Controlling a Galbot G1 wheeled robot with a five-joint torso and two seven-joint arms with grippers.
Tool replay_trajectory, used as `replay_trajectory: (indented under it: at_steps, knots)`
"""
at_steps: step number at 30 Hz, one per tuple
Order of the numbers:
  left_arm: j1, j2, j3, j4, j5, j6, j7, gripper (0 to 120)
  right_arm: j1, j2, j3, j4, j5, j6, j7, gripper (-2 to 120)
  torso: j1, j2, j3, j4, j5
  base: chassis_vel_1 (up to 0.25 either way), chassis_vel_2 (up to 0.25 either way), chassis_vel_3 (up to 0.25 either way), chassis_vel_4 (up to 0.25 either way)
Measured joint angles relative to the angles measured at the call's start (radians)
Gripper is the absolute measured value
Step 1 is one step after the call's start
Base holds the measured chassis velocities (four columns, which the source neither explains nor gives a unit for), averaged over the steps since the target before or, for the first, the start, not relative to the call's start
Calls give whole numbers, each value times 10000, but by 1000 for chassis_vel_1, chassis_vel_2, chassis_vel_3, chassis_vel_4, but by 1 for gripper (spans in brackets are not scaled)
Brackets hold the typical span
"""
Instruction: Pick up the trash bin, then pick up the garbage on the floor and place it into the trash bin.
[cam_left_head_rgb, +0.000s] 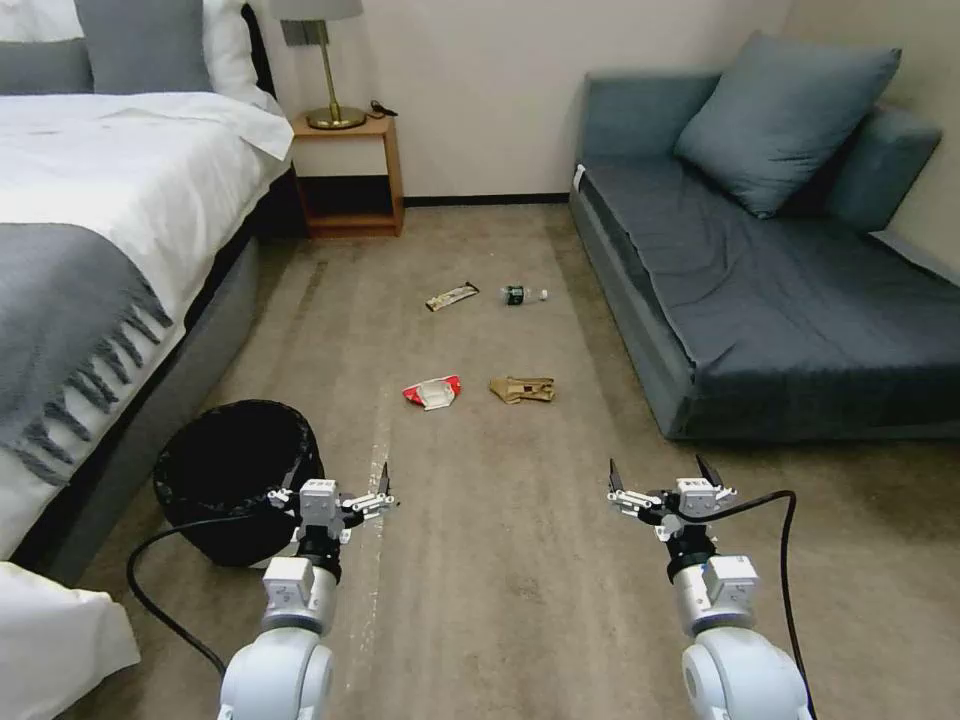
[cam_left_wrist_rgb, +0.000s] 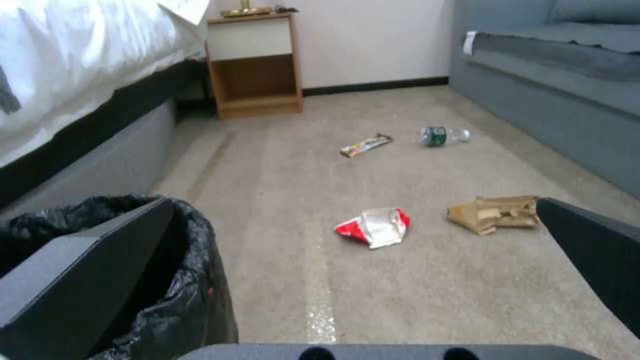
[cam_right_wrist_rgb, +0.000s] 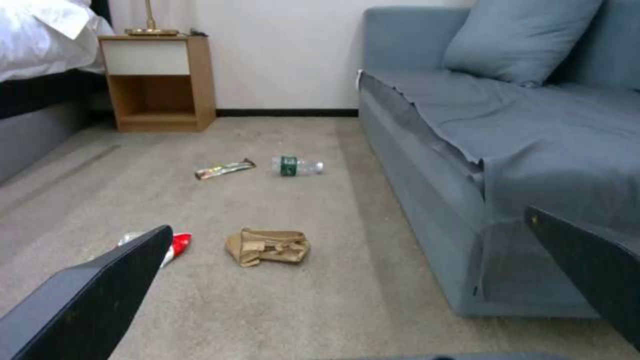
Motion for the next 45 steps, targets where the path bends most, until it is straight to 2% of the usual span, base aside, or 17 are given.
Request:
replay_trajectory:
  at_steps: [7,9,11,14,16,18,21,23,24,26,28,30,32,35,36,38,45]
  knots:
    - [57,109,-285,-149,-384,-10,-89,116,0,-56,-48,75,110,-135,19,120,0,0,0,-2,-3,0,0,0,0]
    - [165,323,-833,-450,-1092,-50,-326,110,0,-324,-301,482,576,-712,159,114,0,0,0,0,-1,0,0,0,0]
    - [194,380,-982,-525,-1286,-58,-392,108,0,-424,-389,628,758,-926,215,113,0,0,0,0,-2,0,0,0,0]
    - [387,722,-1877,-1008,-2455,-129,-788,100,-2,-950,-877,1408,1684,-2069,498,102,0,-1,0,1,-2,0,0,0,0]
    - [398,765,-2007,-1052,-2544,-143,-831,100,-5,-1082,-993,1607,1926,-2373,580,101,0,0,0,3,6,0,0,0,0]
    - [430,851,-2103,-1105,-2757,-144,-854,99,-6,-1336,-1241,1993,2381,-2926,712,101,0,0,1,1,-10,0,0,0,0]
    - [526,1269,-2708,-1368,-3519,-196,-1057,99,-8,-1753,-1630,2607,3123,-3845,943,100,0,0,0,-1,7,0,0,0,0]
    - [623,1610,-3195,-1576,-4166,-237,-1229,99,-9,-2082,-1930,3108,3706,-4556,1121,100,0,0,0,1,-5,0,0,0,0]
    - [623,1610,-3195,-1576,-4166,-237,-1229,99,-9,-2082,-1930,3108,3706,-4556,1121,100,0,0,0,1,-5,0,0,0,0]
    - [726,2022,-3790,-1834,-4946,-302,-1440,99,-12,-2368,-2196,3533,4215,-5173,1271,100,0,0,0,1,-3,0,0,0,0]
    - [807,2357,-4267,-2037,-5570,-350,-1609,98,-15,-2426,-2251,3612,4317,-5307,1309,100,0,0,0,0,0,0,0,0,0]
    - [831,2455,-4411,-2098,-5757,-366,-1658,98,-15,-2431,-2253,3616,4326,-5317,1313,100,0,0,0,0,0,0,0,0,0]
    - [859,2906,-4838,-1936,-6391,-428,-1846,98,-17,-2432,-2253,3619,4329,-5320,1317,100,0,0,0,-1,8,0,0,0,0]
    - [854,3060,-4918,-1734,-6540,-433,-1899,98,26,-2610,-2174,3608,4516,-5121,1327,100,0,-1,0,-1,-7,0,0,0,0]
    - [851,3154,-4995,-1615,-6581,-436,-1931,97,190,-3037,-1831,3451,4853,-4466,1384,100,0,0,0,2,-3,0,0,0,0]
    - [851,3207,-5049,-1537,-6599,-436,-1949,97,235,-3154,-1772,3381,4944,-4248,1386,100,0,0,0,1,-3,0,0,0,0]
    - [830,3542,-5411,-1125,-6894,-357,-2148,96,469,-3143,-1883,2951,4935,-3776,1398,100,0,0,0,1,0,0,0,0,0]
